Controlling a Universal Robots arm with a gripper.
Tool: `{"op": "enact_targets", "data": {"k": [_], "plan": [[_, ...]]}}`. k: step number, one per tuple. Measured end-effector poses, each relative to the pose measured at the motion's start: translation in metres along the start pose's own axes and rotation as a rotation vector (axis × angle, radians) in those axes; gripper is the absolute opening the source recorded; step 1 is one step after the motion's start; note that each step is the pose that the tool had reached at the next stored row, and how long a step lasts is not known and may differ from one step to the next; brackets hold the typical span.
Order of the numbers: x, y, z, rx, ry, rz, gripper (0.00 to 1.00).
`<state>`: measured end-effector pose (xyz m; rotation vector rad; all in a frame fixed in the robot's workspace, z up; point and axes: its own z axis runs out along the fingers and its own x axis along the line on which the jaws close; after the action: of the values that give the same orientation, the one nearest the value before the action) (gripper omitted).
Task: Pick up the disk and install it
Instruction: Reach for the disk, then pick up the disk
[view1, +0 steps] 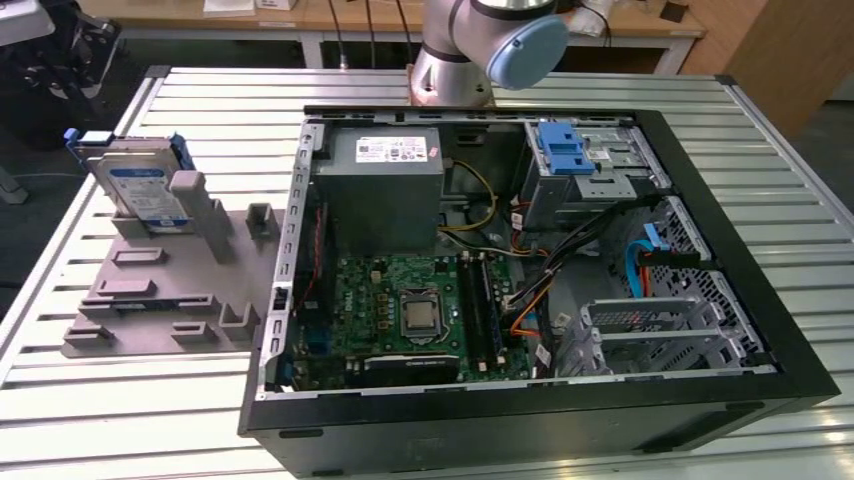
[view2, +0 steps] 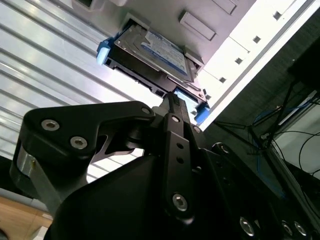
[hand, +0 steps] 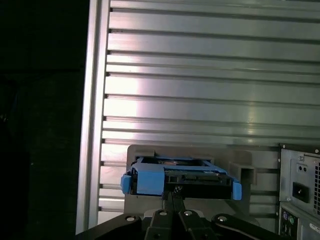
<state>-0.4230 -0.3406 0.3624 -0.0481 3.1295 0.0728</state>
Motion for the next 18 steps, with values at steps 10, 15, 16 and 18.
{"op": "enact_targets", "data": {"k": [10, 15, 16, 18], "plan": [[0.0084, 0.0003, 0.0003, 0.0, -0.0001, 0.0, 0.11], [0.0086, 0.0003, 0.0004, 0.0, 0.0, 0.0, 0.11], [0.0086, 0.0003, 0.0004, 0.0, 0.0, 0.0, 0.11], [0.0086, 0.0003, 0.0004, 0.0, 0.0, 0.0, 0.11]]}}
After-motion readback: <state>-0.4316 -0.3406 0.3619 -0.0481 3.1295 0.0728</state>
